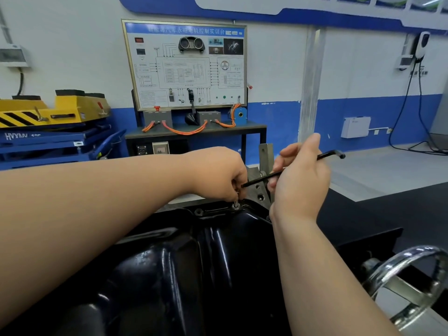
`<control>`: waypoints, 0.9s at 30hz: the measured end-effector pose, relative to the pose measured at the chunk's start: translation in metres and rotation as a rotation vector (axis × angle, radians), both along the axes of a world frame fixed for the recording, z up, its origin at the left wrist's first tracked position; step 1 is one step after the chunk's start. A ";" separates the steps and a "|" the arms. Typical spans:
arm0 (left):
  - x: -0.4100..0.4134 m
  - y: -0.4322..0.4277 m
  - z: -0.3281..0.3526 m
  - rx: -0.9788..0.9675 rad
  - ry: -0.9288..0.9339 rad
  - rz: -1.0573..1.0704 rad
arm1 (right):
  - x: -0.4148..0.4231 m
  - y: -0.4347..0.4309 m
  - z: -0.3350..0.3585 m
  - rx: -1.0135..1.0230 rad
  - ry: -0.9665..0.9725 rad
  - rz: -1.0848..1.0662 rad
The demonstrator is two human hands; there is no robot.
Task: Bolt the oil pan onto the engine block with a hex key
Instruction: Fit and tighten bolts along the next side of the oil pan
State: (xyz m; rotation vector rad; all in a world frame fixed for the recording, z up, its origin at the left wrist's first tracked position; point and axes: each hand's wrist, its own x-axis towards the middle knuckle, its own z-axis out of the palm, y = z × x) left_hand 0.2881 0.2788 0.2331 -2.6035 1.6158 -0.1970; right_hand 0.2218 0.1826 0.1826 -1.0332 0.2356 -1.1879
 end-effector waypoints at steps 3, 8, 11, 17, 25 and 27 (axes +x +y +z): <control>-0.001 0.000 -0.001 -0.003 0.081 0.003 | -0.001 0.000 -0.001 -0.029 0.006 -0.014; 0.003 0.002 -0.002 -0.027 0.198 0.039 | -0.001 0.003 -0.002 -0.099 0.021 -0.019; 0.007 0.002 -0.004 -0.030 0.262 0.055 | -0.001 0.005 -0.004 -0.168 0.041 -0.037; 0.012 0.001 -0.006 -0.029 0.229 0.069 | 0.002 0.006 -0.007 -0.334 0.151 -0.083; 0.009 0.003 -0.003 -0.033 0.336 0.072 | 0.003 0.006 -0.009 -0.474 0.184 -0.159; 0.010 0.008 -0.001 -0.046 0.403 0.068 | 0.003 0.007 -0.010 -0.517 0.191 -0.163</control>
